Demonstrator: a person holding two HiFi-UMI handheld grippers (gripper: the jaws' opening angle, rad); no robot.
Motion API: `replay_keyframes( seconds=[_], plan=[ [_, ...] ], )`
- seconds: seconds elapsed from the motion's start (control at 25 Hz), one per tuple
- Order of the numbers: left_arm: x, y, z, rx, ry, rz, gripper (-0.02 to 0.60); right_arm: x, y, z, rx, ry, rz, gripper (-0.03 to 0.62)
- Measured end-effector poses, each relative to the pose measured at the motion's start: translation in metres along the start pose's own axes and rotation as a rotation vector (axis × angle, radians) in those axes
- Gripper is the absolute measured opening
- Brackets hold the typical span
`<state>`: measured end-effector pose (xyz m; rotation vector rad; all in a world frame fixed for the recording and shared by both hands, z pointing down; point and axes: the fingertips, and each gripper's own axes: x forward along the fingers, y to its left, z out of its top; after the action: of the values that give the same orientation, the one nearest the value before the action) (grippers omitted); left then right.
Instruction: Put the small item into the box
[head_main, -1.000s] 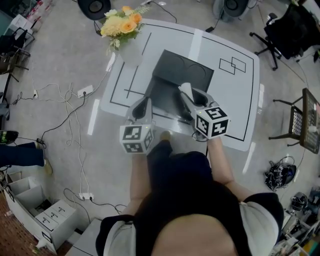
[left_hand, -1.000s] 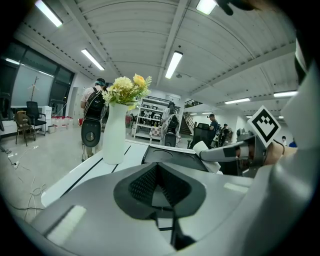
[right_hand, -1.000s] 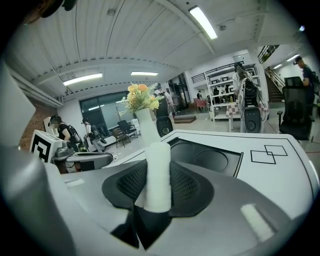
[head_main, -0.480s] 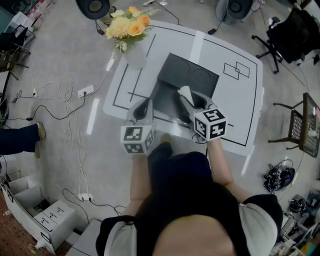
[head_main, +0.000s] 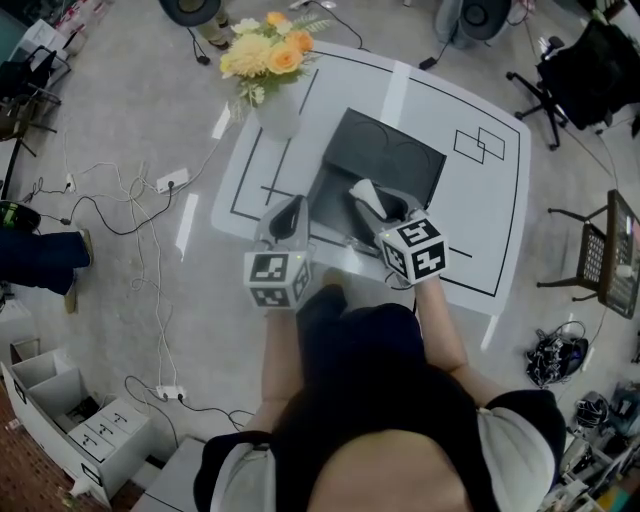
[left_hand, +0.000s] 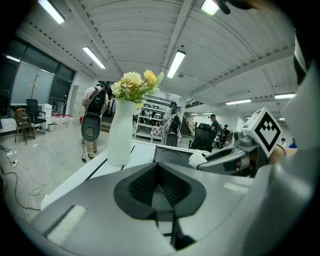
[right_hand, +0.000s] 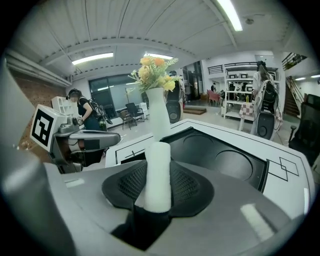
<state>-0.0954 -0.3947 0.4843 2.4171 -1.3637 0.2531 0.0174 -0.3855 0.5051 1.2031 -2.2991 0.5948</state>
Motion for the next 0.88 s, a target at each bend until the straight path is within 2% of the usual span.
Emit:
replay_keyframes(
  seconds=[0.36, 0.88],
  plan=[
    [0.001, 0.009, -0.001, 0.000, 0.006, -0.005, 0.009, 0.022, 0.009, -0.013, -0.108, 0.103, -0.002, 0.141],
    [0.001, 0.019, -0.004, -0.017, 0.010, -0.014, 0.009, 0.045, 0.007, -0.026, -0.137, 0.175, -0.005, 0.141]
  ],
)
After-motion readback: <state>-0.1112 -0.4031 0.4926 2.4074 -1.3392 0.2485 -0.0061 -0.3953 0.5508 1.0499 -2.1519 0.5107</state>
